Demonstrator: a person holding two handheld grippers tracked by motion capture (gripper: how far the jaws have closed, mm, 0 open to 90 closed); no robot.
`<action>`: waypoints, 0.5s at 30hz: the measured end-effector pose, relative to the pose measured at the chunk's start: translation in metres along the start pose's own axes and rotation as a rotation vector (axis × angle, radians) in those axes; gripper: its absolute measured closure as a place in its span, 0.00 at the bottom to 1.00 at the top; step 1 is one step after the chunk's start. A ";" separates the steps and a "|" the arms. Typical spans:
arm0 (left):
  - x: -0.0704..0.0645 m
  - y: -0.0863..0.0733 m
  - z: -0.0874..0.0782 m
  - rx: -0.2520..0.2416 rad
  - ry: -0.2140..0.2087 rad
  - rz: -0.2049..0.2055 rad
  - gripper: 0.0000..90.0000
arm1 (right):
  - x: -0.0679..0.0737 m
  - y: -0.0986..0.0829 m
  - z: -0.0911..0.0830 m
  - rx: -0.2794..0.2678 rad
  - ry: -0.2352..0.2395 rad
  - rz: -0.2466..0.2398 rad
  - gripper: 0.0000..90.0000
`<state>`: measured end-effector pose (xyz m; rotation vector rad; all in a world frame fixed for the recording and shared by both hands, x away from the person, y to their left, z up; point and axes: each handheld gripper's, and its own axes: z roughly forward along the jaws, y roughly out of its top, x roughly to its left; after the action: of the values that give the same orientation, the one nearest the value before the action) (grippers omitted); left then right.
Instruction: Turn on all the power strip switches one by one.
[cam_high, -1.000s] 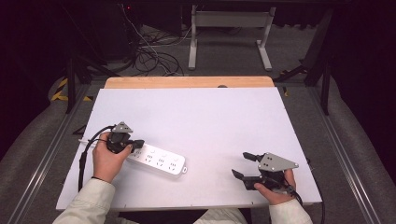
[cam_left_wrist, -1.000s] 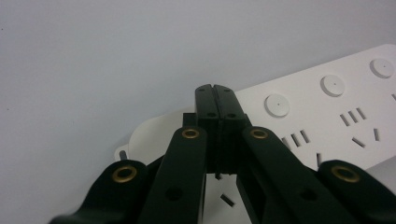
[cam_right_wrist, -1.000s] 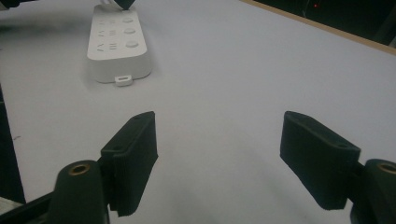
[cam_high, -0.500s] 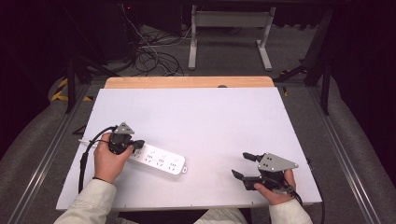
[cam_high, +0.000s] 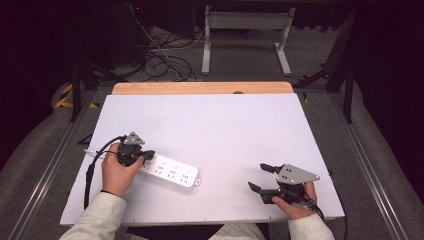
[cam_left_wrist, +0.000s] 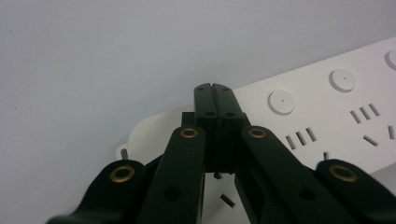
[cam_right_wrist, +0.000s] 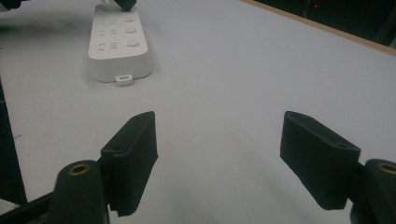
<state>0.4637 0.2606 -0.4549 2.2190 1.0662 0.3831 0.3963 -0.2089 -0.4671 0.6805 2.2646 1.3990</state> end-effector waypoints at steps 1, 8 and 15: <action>-0.001 0.000 0.000 -0.002 -0.005 -0.004 1.00 | 0.000 0.000 0.000 0.001 0.000 -0.001 0.31; -0.003 -0.002 0.001 0.000 0.018 0.004 1.00 | 0.000 0.000 0.000 0.002 0.001 -0.002 0.31; -0.004 -0.004 0.001 -0.024 0.020 0.002 1.00 | 0.000 0.000 0.000 0.003 0.001 -0.003 0.31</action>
<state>0.4598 0.2587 -0.4584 2.1998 1.0645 0.4181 0.3963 -0.2089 -0.4673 0.6765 2.2682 1.3952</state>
